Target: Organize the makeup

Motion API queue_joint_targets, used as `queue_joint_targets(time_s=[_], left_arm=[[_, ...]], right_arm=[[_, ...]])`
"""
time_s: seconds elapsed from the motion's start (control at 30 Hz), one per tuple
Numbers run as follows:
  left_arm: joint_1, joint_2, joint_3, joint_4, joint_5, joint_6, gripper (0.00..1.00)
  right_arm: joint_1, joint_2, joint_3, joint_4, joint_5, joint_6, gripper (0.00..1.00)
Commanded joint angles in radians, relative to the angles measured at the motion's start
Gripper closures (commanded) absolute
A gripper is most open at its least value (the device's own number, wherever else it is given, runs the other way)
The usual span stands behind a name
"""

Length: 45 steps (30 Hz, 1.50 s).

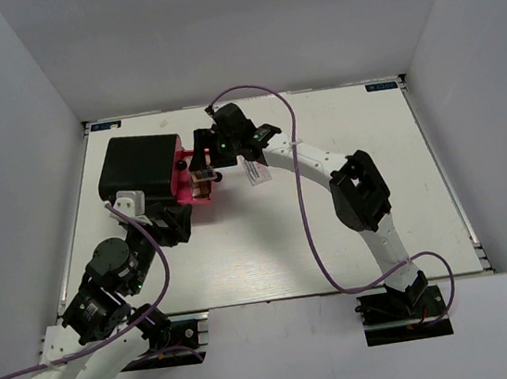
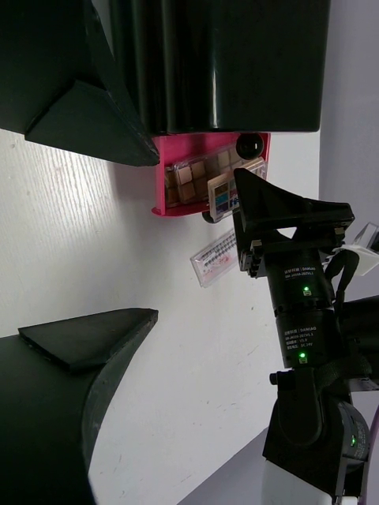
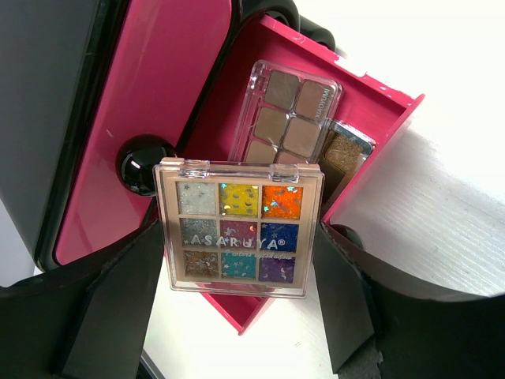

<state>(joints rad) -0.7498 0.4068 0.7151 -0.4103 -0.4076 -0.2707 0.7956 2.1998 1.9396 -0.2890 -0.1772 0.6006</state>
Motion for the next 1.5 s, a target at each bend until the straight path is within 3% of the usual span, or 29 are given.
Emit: queue_joint_targets(time_s=[0.0,0.03,0.1,0.83,0.9,1.47], left_arm=[[0.001,-0.008,0.001,-0.002,-0.008,-0.002,0.18],[0.001,-0.013,0.001,0.001,-0.008,-0.004,0.18],[0.001,-0.011,0.001,-0.001,-0.010,-0.004,0.18],[0.001,-0.026,0.001,-0.001,-0.013,-0.005,0.18],[0.001,-0.028,0.001,-0.001,-0.014,-0.004,0.18],[0.001,-0.028,0.000,-0.001,-0.017,-0.005,0.18]], right_arm=[[0.013,-0.054,0.030,0.021,0.010,0.011,0.36],[0.013,-0.057,0.029,0.021,0.012,0.011,0.31],[0.014,-0.060,0.025,0.021,0.012,0.008,0.30],[0.054,-0.045,0.041,0.016,0.079,-0.035,0.25],[0.057,-0.045,0.042,0.017,0.082,-0.036,0.11],[0.063,-0.057,0.059,0.008,0.097,-0.050,0.11]])
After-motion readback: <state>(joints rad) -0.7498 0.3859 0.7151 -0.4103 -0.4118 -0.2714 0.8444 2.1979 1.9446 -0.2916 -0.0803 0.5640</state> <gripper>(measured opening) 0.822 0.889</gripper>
